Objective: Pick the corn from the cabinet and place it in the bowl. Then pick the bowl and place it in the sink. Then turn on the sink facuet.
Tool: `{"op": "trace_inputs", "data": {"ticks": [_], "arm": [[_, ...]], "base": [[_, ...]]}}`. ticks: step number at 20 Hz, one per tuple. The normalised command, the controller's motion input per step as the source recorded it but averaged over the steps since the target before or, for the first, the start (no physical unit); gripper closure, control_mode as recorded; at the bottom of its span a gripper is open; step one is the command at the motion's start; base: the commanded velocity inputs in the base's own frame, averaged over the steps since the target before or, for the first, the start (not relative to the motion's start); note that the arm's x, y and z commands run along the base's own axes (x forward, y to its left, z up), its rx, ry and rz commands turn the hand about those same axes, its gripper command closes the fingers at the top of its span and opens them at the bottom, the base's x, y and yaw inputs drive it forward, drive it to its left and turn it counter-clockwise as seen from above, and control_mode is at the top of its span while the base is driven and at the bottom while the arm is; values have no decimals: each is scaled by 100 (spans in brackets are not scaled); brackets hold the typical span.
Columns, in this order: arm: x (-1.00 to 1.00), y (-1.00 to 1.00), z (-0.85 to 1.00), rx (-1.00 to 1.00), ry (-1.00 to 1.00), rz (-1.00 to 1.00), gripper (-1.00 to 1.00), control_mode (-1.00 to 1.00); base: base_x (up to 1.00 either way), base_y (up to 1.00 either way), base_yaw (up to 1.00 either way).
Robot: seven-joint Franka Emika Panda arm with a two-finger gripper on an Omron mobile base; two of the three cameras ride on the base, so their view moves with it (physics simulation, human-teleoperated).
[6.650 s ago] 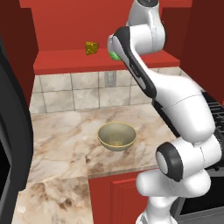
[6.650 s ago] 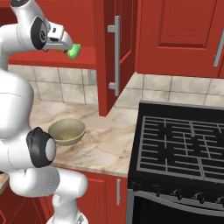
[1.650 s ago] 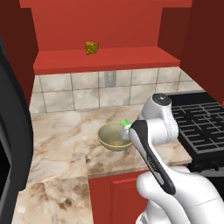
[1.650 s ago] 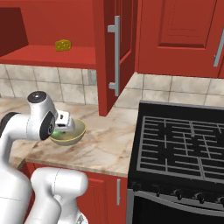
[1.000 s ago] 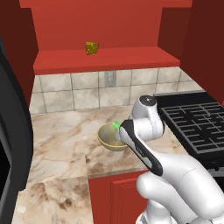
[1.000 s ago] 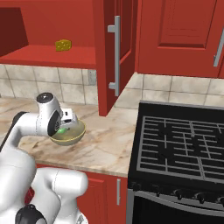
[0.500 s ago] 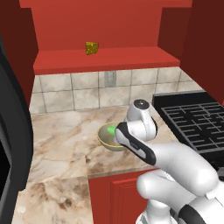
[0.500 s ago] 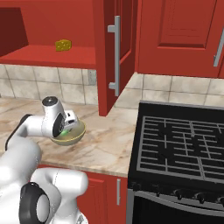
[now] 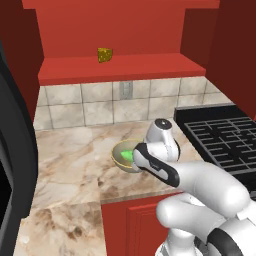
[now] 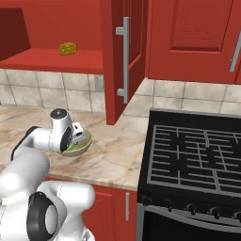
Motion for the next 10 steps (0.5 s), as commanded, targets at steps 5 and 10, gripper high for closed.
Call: {"op": "trace_inputs", "data": {"ticks": [5, 10], "arm": [[0, 0, -1, 0, 0, 2, 100, -100], [1, 0, 0, 0, 0, 0, 100, -100]], "base": [[0, 0, 0], [0, 0, 0]]}}
